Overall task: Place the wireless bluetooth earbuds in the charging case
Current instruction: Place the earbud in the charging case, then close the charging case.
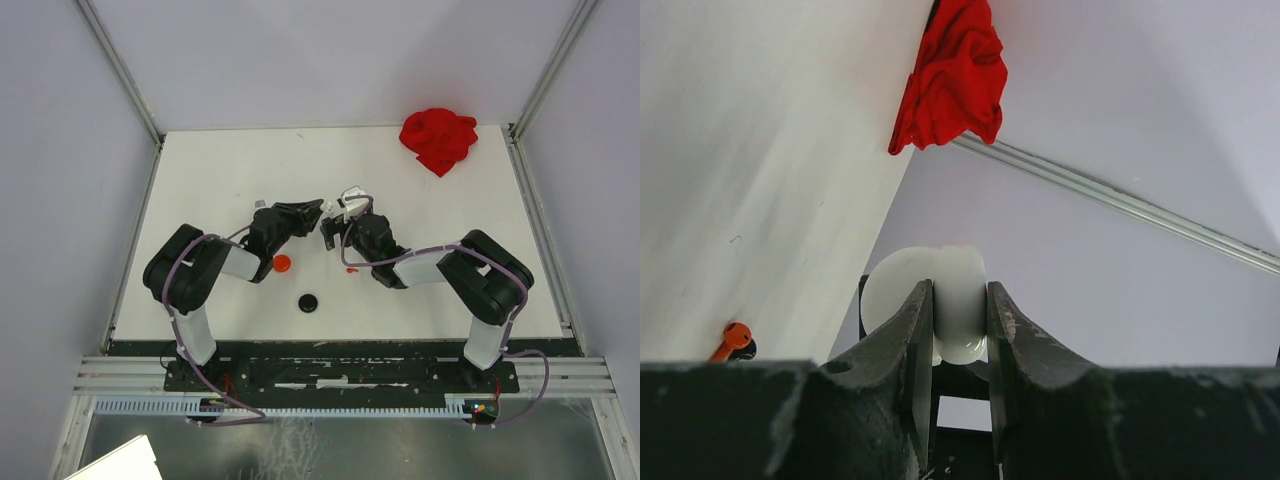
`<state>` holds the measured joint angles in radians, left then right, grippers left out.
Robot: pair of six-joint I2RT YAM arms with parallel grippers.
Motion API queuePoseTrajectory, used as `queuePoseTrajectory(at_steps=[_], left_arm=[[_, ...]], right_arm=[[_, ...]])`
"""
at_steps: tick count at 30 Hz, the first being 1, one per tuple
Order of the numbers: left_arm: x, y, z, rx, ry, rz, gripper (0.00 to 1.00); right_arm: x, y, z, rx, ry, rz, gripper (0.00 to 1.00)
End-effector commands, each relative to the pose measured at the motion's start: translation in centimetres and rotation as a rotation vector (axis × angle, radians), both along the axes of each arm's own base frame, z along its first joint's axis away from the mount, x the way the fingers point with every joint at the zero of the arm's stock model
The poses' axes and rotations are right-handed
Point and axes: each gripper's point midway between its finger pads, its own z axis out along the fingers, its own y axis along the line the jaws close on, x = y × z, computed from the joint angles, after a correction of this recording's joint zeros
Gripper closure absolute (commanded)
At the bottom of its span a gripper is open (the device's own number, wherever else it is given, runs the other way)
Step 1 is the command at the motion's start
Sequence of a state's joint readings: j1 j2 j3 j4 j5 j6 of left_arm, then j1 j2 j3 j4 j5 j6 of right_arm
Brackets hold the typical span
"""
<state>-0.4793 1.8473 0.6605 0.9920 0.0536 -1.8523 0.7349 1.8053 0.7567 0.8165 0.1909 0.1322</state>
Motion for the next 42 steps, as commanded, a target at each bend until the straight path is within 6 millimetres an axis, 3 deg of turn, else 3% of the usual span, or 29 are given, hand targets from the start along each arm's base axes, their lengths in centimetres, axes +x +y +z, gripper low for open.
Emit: queuePoseTrajectory(at_steps=[1,19,31,36,42], left_arm=[[0.2,0.4,3.1,-0.056,-0.041,0.039,0.97],[-1.7,0.8,1.5,-0.044,-0.026,0.01,0.97],[-2.3,0.8,0.4,-0.037,-0.022,-0.01,0.97],[-0.3,2.0,0.3,0.009,-0.058,-0.009,0.97],[3.9,3.2,-1.4,0.203,-0.123,-0.053,0.97]], right_arm=[[2.3,0.2,2.4,0.016,-0.097,-0.067,0.02],[3.9,-1.7,2.8,-0.017,-0.189,-0.188,0.0],[4.7,-3.2,4.4,-0.012,-0.228,-0.257,0.01],[3.7,-5.1,4.2,-0.032,-0.102,-0.325,0.01],[1.7,-5.0,3.7,-0.178,0.131,-0.242,0.0]])
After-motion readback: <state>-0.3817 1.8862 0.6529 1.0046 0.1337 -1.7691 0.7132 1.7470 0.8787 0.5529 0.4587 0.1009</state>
